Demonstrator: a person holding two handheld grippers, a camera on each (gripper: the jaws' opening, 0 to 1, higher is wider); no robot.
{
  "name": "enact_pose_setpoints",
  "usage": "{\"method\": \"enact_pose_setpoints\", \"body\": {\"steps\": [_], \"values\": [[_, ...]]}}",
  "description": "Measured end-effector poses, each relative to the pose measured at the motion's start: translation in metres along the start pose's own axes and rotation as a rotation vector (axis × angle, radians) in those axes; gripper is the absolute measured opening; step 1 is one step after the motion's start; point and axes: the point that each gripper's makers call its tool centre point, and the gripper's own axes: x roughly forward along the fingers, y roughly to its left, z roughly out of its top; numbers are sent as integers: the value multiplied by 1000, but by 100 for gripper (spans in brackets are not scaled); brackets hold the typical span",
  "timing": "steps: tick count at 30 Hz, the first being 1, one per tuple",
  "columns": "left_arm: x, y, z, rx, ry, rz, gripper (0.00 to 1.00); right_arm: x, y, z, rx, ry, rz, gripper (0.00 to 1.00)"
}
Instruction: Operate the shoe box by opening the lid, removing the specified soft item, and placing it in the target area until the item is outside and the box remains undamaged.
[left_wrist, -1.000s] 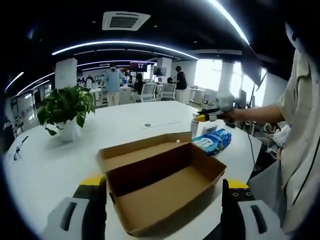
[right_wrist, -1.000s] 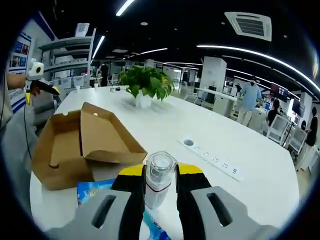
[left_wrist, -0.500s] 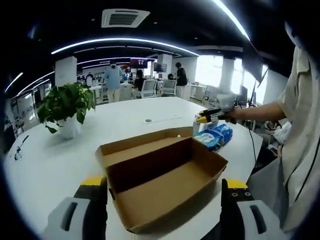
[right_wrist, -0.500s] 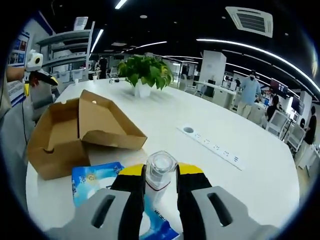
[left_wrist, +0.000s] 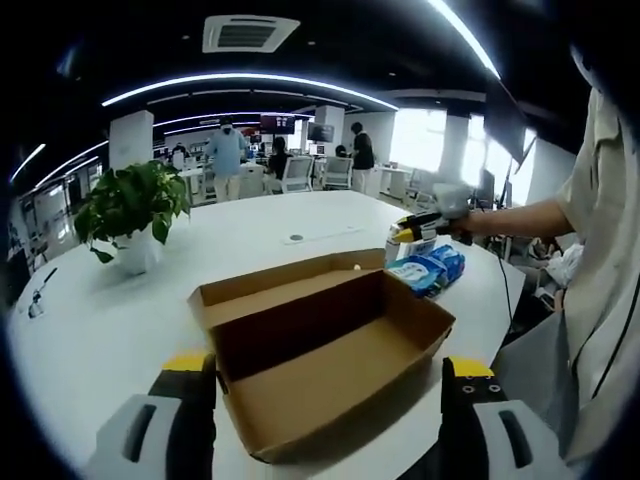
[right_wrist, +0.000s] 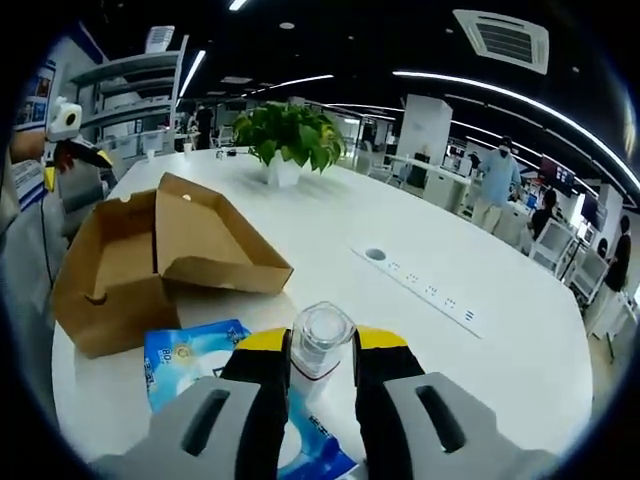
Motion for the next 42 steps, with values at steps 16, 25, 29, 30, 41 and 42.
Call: {"method": "enact_pose_setpoints", "body": {"steps": [16,25,29,30,41,42], "values": [[3,0,-2,5,6,-3,94,4,-7,-2,29,9,-30,21],[3,2,-6,0,15,3,94,5,-6,-1,30,10,-29,22],[4,2,-7,1,20,2,94,6,-6,-1,30,15,-24,22],[4,2,-7,1,20,2,94,6,-6,-1,29,15,-23,23],[5,4,-7,2,21,9,93,5,-8,0,30,17,-26,28],[5,5,-8,1,22,12,93,5,-8,1,31,17,-26,29]]}}
